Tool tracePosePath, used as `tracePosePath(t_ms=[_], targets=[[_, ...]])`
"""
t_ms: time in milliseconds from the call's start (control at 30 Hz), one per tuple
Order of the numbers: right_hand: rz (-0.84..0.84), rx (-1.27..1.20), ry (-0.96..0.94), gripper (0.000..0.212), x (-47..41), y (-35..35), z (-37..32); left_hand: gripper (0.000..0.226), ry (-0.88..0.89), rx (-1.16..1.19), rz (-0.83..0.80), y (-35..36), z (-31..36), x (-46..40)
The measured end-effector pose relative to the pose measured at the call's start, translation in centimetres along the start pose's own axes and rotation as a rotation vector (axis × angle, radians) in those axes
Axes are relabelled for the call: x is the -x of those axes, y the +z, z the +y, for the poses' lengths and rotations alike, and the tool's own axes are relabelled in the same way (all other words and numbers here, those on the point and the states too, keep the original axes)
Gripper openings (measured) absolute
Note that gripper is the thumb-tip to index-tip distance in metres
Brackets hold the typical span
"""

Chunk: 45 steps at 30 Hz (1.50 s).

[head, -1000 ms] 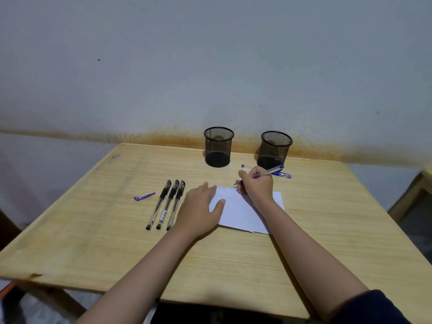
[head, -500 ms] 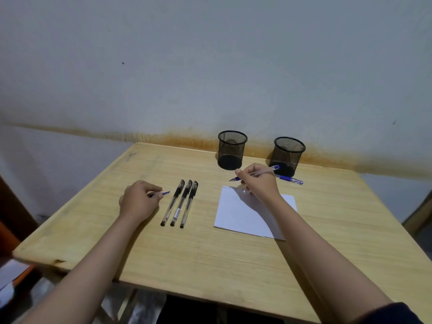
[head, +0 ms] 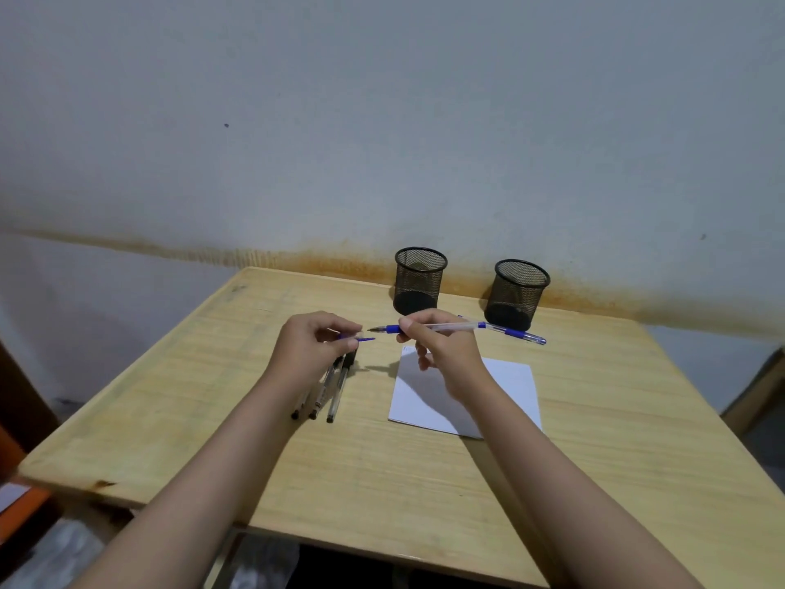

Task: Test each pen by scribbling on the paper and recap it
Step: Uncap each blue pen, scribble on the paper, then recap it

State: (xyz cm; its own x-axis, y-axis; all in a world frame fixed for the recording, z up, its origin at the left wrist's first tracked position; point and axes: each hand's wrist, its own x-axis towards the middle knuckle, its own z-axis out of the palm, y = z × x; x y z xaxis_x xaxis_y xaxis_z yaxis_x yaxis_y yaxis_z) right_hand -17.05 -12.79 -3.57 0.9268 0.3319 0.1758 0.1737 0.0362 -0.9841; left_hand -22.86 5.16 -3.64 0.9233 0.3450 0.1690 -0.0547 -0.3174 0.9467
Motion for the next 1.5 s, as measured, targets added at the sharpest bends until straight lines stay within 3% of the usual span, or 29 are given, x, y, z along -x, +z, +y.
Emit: tracePosePath(t_ms=[467,833,967,1133,1233,1400,1500], targets=[[0.055,0.012,-0.026,0.011,0.8,-2.0,0.4,0.024,0.077,0.036,-0.063,2.5,0.9,0.1],[-0.029,-0.070,-0.124,0.006,1.6,-2.3,0.6,0.033,0.168,0.091,-0.112,3.8,1.1,0.4],[-0.075,-0.130,-0.026,0.006,2.2,-2.3,1.0,0.032,0.196,0.065,-0.177,3.4,0.9,-0.1],[-0.309,-0.428,0.252,0.025,3.3,-6.5,-1.1,0.026,0.308,0.033,-0.233,4.7,2.7,-0.4],[-0.215,-0.280,0.351,0.017,3.9,-7.9,-2.4,0.025,0.313,0.023,-0.256,6.8,3.2,0.5],[0.115,0.127,0.344,0.007,4.6,-8.4,-2.2,0.040,0.086,0.048,-0.180,7.3,-0.2,2.3],[0.350,0.327,0.239,0.004,5.4,-11.2,-1.1,0.053,0.138,-0.278,-0.265,6.1,-2.4,2.8]])
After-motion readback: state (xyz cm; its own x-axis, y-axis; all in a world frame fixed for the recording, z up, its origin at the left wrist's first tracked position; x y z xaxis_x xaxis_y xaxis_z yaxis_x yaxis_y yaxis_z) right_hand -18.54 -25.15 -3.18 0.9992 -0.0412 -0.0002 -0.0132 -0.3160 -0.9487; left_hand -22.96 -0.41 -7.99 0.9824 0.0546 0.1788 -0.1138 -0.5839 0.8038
